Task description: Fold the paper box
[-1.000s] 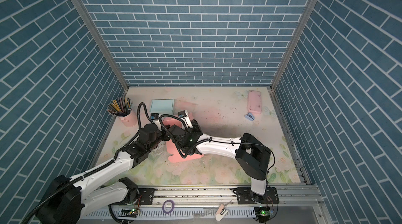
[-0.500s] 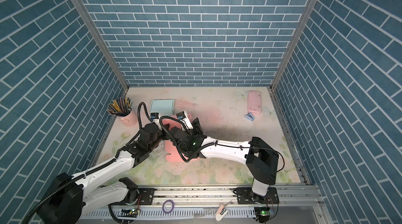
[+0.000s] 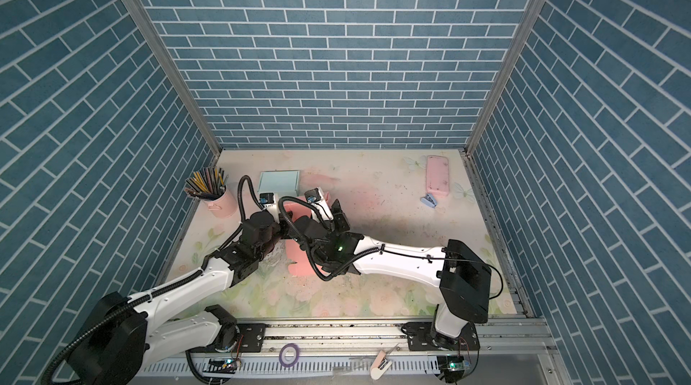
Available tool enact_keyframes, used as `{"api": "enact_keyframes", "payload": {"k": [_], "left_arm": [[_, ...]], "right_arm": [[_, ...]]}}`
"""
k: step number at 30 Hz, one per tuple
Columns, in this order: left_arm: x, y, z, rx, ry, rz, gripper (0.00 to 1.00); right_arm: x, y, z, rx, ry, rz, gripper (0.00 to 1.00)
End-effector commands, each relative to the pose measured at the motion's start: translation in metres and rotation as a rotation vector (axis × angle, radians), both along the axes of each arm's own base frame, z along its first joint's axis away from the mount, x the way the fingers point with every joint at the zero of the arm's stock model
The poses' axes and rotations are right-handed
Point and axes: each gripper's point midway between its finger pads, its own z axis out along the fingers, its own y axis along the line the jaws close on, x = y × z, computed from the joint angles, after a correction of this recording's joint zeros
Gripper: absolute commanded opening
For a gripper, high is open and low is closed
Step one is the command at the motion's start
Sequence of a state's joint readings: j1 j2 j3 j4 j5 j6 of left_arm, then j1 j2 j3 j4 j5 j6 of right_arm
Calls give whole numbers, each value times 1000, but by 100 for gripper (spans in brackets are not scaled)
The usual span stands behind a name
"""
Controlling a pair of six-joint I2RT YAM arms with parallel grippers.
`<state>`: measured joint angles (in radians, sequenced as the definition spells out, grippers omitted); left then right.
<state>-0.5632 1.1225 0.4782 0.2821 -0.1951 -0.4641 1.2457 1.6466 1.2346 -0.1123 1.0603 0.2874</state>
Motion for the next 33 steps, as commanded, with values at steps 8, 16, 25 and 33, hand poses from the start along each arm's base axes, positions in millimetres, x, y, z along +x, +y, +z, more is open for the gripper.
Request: {"api": "enact_keyframes", "payload": {"k": [8, 16, 25, 33], "left_arm": [[1, 6, 5, 13, -8, 23, 0], [0, 5, 7, 11, -11, 20, 0], [-1, 7, 10, 14, -22, 20, 0], [1, 5, 7, 28, -19, 15, 0]], "right_arm": [[5, 12, -10, 23, 32, 55, 46], [5, 24, -21, 79, 83, 149, 49], [12, 3, -32, 103, 98, 141, 47], [22, 11, -31, 59, 76, 113, 39]]}}
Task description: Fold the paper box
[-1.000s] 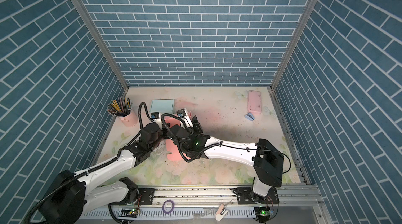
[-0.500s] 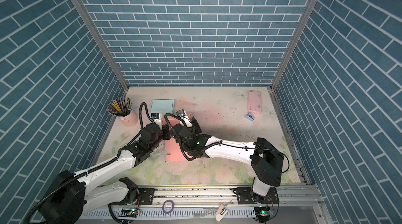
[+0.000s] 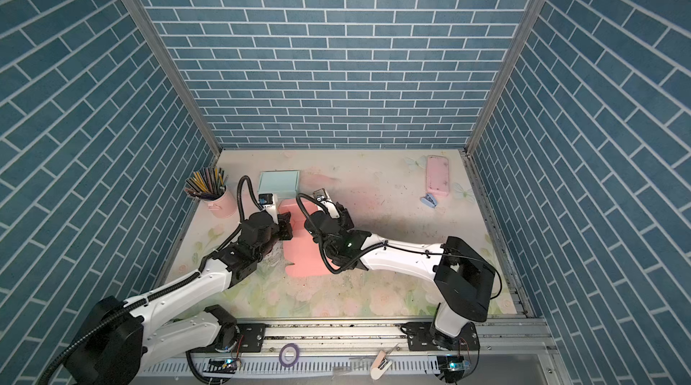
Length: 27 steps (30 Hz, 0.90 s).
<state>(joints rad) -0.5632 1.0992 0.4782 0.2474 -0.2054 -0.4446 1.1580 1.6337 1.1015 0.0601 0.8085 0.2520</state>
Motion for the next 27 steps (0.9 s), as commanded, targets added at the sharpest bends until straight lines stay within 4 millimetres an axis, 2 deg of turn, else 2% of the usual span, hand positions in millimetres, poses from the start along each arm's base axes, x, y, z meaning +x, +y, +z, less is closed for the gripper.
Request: {"api": "enact_keyframes", "payload": {"k": [1, 12, 18, 21, 23, 25, 26, 27], "left_arm": [[5, 1, 6, 2, -22, 13, 0], [10, -3, 6, 5, -23, 6, 0], [11, -4, 7, 1, -26, 5, 0], [11, -4, 8, 2, -30, 4, 0], [11, -4, 8, 3, -29, 4, 0], [12, -5, 9, 1, -31, 2, 0], [12, -5, 8, 2, -30, 1, 0], [11, -5, 9, 0, -32, 1, 0]], "right_arm": [[8, 4, 9, -23, -35, -32, 37], [18, -2, 12, -222, -103, -171, 0], [19, 3, 11, -281, -130, -191, 0], [17, 10, 12, -311, -150, -192, 10], [17, 14, 12, -310, -154, -187, 12], [18, 15, 12, -307, -158, -190, 7], [18, 15, 12, -301, -159, -189, 0], [17, 15, 12, -295, -159, -186, 0]]}}
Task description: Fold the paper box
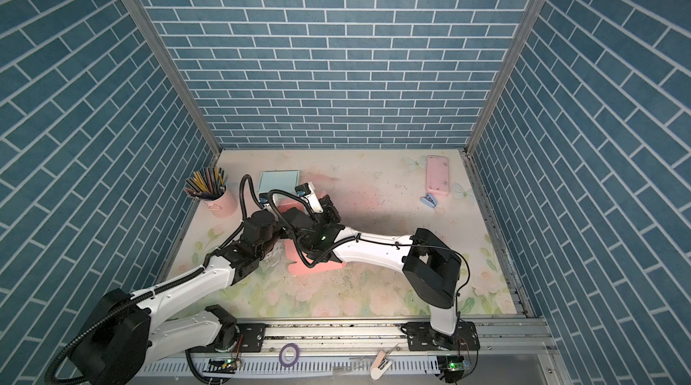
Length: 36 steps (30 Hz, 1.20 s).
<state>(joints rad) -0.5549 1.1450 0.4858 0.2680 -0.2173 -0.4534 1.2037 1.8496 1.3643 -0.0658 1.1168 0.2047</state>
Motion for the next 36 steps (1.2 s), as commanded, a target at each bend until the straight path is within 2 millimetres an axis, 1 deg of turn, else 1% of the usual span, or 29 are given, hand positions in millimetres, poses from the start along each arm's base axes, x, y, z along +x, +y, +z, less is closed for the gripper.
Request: {"api": "enact_keyframes", "payload": {"k": [1, 4, 6, 7, 8, 11, 15, 18, 20, 23, 26, 27, 30, 31, 33, 35, 36], "left_arm": [[5, -6, 16, -5, -45, -21, 0], [5, -6, 18, -5, -49, -17, 0], [5, -5, 18, -4, -50, -14, 0], [5, -5, 18, -4, -50, -13, 0], [6, -5, 18, -4, -49, -11, 0], [7, -4, 18, -3, -46, -2, 0], [7, -2, 17, -7, -41, 10, 0], [7, -2, 17, -10, -38, 18, 0], [7, -1, 16, -15, -35, 25, 0], [8, -1, 18, -29, -39, 28, 0], [8, -2, 19, -39, -39, 31, 0], [8, -2, 19, -44, -39, 31, 0], [8, -2, 23, -56, -45, 32, 0], [8, -2, 23, -55, -44, 32, 0], [7, -1, 24, -54, -45, 36, 0], [7, 0, 25, -55, -48, 39, 0], [7, 1, 24, -54, -45, 42, 0]], "right_arm": [[-1, -2, -4, -107, -9, 2, 0], [-3, -3, -4, -98, -5, 17, 1], [-5, -5, -2, -89, -9, 19, 22], [-7, -6, -2, -78, -12, 23, 28], [-8, -7, -2, -68, -13, 29, 33], [-10, -11, -1, -42, -11, 26, 39], [-12, -16, -6, -27, -3, 14, 40], [-15, -23, -10, 8, 4, 3, 40], [-17, -28, -9, 51, 6, -3, 36], [-20, -31, -10, 88, 7, 4, 22], [-16, -31, -10, 91, 5, -10, 2], [-16, -32, -11, 105, 5, -12, 0], [-15, -33, -9, 120, 4, -14, 0], [-15, -34, -9, 117, 4, -15, 4], [-16, -35, -8, 126, 1, -14, 18], [-16, -37, -10, 129, 1, -14, 26], [-16, -37, -13, 126, 4, -15, 27]]}}
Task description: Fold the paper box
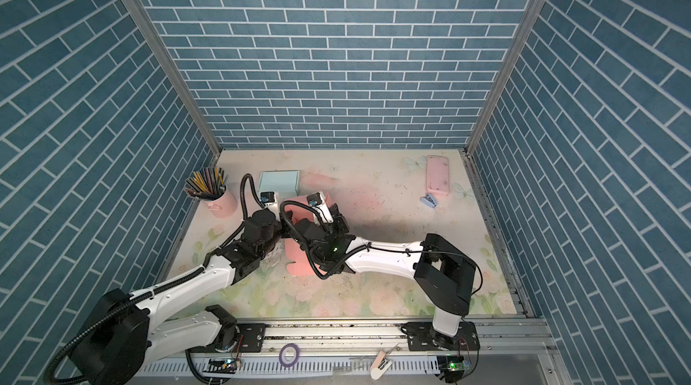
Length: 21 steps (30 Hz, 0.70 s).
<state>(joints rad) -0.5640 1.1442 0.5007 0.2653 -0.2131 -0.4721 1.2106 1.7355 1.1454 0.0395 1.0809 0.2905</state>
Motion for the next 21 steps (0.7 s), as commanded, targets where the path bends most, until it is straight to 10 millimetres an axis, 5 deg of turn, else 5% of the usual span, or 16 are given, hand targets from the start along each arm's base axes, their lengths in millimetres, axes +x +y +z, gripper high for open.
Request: {"api": "enact_keyframes", "payload": {"k": [1, 6, 11, 16, 21], "left_arm": [[6, 5, 18, -30, -38, 48, 0], [6, 6, 17, -32, -34, 49, 0], [5, 7, 21, -38, -43, 53, 0], [4, 8, 22, -35, -47, 56, 0], [5, 8, 23, -35, -46, 56, 0]], "right_arm": [[0, -9, 7, 29, -13, -26, 27], [1, -6, 1, 16, -7, -29, 24], [4, -5, -3, 0, -9, -42, 4], [4, -6, -5, -9, -4, -45, 23], [0, -8, -10, 10, 2, -21, 29]]}}
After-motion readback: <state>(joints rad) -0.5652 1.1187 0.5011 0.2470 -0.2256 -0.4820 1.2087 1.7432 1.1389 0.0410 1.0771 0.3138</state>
